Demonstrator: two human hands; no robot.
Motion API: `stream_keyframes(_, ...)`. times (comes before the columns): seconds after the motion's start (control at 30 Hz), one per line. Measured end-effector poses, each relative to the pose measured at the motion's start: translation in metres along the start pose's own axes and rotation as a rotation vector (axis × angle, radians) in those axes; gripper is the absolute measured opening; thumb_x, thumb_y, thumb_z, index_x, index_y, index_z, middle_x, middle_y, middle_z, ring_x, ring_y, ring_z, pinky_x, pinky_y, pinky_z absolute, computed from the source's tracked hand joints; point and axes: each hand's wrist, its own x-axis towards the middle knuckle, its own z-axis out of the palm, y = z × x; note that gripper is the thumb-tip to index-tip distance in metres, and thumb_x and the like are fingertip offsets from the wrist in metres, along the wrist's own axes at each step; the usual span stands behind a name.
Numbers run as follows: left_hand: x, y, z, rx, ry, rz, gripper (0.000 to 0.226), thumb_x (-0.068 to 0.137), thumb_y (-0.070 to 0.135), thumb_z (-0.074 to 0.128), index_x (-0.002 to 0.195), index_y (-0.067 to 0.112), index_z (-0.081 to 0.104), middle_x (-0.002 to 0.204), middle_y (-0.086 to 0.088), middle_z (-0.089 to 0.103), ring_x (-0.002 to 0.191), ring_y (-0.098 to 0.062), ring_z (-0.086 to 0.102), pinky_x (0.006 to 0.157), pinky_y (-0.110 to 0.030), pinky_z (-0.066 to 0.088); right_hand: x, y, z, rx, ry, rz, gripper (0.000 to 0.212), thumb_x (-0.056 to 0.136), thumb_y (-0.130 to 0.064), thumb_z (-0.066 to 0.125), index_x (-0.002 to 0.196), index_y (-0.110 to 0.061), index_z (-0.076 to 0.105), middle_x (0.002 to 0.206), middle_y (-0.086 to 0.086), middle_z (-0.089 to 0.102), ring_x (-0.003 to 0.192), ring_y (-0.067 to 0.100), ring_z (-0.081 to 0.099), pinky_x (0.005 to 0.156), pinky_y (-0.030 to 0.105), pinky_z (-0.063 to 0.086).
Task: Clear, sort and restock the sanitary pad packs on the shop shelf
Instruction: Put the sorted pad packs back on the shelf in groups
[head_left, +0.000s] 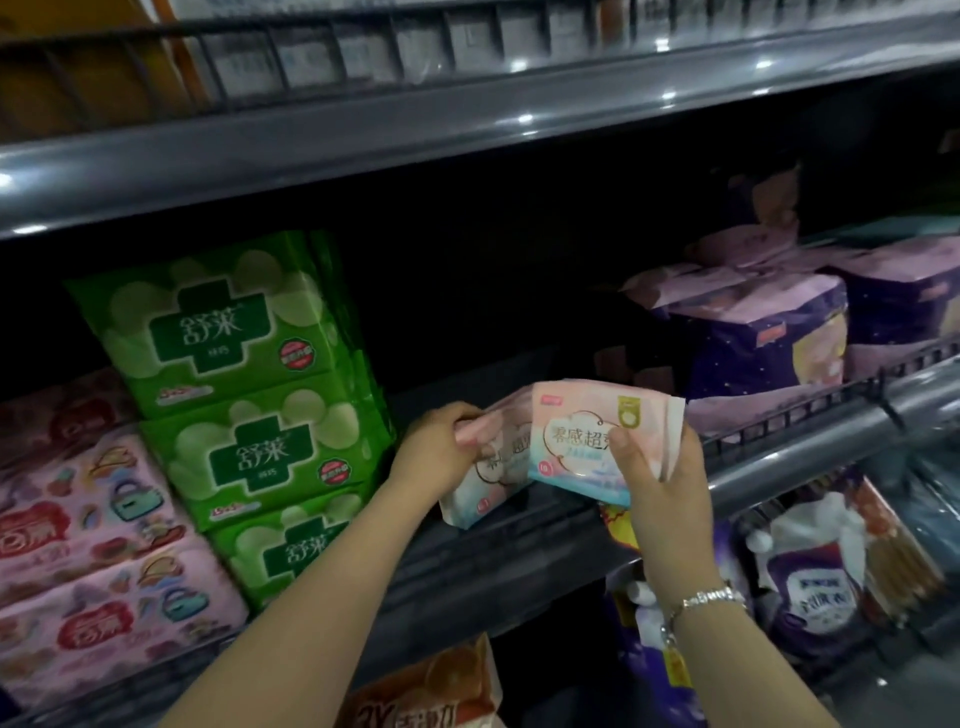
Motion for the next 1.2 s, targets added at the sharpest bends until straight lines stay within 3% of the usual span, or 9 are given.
stream_keyframes(0.2, -0.002, 0.009, 0.002, 0.029, -0.077, -0.017, 0.060, 0.086, 0.027, 0.069, 0.141, 0.025, 0.046, 0.134, 0.000, 0.056, 0.115, -0.019, 0.055, 0.080, -0.020, 0.039, -0.002, 0.000, -0.001, 0.031, 0.024, 0.027, 0.030, 0.089, -0.026, 0.066, 0.114, -0.025, 0.050, 0.099, -0.011, 0.064, 0.082, -0.004, 0.063, 0.052, 0.009, 0.048)
stream_keyframes(0.47, -0.003, 0.050, 0.024, -0.563, 0.037, -0.197, 0.036, 0.099, 0.035, 0.049, 0.132, 0.022, 0.056, 0.135, -0.002, 0.056, 0.116, -0.017, 0.053, 0.088, -0.024, 0.040, 0.000, 0.000, -0.004, 0.060, 0.016, 0.033, 0.032, 0.090, -0.027, 0.063, 0.118, -0.024, 0.049, 0.100, -0.012, 0.064, 0.079, -0.007, 0.066, 0.053, 0.010, 0.049)
stream_keyframes(0.6, -0.020, 0.060, 0.016, -0.691, -0.041, -0.235, 0.057, 0.095, 0.060, 0.032, 0.120, 0.017, 0.060, 0.110, 0.006, 0.059, 0.105, -0.010, 0.053, 0.086, -0.025, 0.038, 0.001, -0.002, -0.005, 0.057, -0.055, 0.042, 0.032, 0.091, -0.031, 0.059, 0.120, -0.020, 0.052, 0.105, -0.008, 0.066, 0.080, -0.008, 0.067, 0.055, 0.010, 0.050)
stream_keyframes(0.7, -0.037, 0.049, 0.011, -0.776, -0.078, -0.043, 0.045, 0.086, 0.052, 0.053, 0.121, 0.023, 0.057, 0.114, 0.005, 0.066, 0.096, -0.003, 0.064, 0.075, -0.015, 0.050, -0.001, -0.004, 0.002, 0.002, -0.136, 0.019, 0.031, 0.094, -0.030, 0.055, 0.122, -0.019, 0.049, 0.103, -0.009, 0.063, 0.081, -0.008, 0.066, 0.054, 0.009, 0.048)
stream_keyframes(0.77, -0.048, 0.037, 0.010, -0.781, -0.014, 0.027, 0.073, 0.072, 0.046, 0.069, 0.137, 0.026, 0.042, 0.117, 0.011, 0.063, 0.100, 0.000, 0.063, 0.080, -0.018, 0.053, -0.004, -0.004, 0.010, -0.049, -0.189, 0.001, 0.030, 0.095, -0.028, 0.052, 0.122, -0.021, 0.040, 0.102, -0.010, 0.056, 0.075, -0.015, 0.062, 0.053, 0.008, 0.047)
stream_keyframes(0.9, -0.063, 0.015, 0.003, -0.762, 0.178, 0.106, 0.075, 0.082, 0.019, 0.075, 0.139, 0.042, 0.032, 0.131, 0.010, 0.052, 0.114, -0.001, 0.056, 0.095, -0.027, 0.051, -0.010, 0.002, 0.025, -0.340, -0.300, -0.121, 0.050, 0.089, -0.058, 0.045, 0.130, -0.030, 0.047, 0.125, -0.001, 0.051, 0.113, 0.015, 0.054, 0.087, 0.027, 0.051)
stream_keyframes(1.0, -0.068, 0.006, 0.002, -0.660, 0.291, 0.101, 0.062, 0.082, 0.019, 0.073, 0.121, 0.053, 0.038, 0.137, 0.000, 0.043, 0.121, -0.011, 0.050, 0.104, -0.042, 0.045, -0.011, 0.007, 0.033, -0.533, -0.364, -0.137, 0.051, 0.096, -0.047, 0.040, 0.141, -0.024, 0.045, 0.134, 0.002, 0.042, 0.125, 0.025, 0.037, 0.106, 0.040, 0.033)
stream_keyframes(1.07, -0.073, 0.005, 0.005, -0.556, 0.316, 0.071, 0.052, 0.084, 0.017, 0.072, 0.117, 0.044, 0.042, 0.127, 0.000, 0.040, 0.105, 0.002, 0.048, 0.103, -0.035, 0.044, -0.014, 0.008, 0.037, -0.633, -0.454, -0.129, 0.049, 0.100, -0.044, 0.035, 0.147, -0.031, 0.033, 0.136, -0.002, 0.047, 0.127, 0.022, 0.034, 0.109, 0.044, 0.026)
stream_keyframes(1.2, -0.074, -0.001, 0.008, -0.444, 0.371, 0.028, 0.037, 0.083, 0.016, 0.074, 0.109, 0.028, 0.050, 0.122, -0.003, 0.039, 0.090, 0.008, 0.042, 0.078, 0.006, 0.032, -0.013, 0.017, 0.039, -0.739, -0.562, -0.067, 0.049, 0.102, -0.046, 0.032, 0.149, -0.044, 0.020, 0.132, 0.000, 0.049, 0.132, 0.022, 0.030, 0.103, 0.032, 0.016)
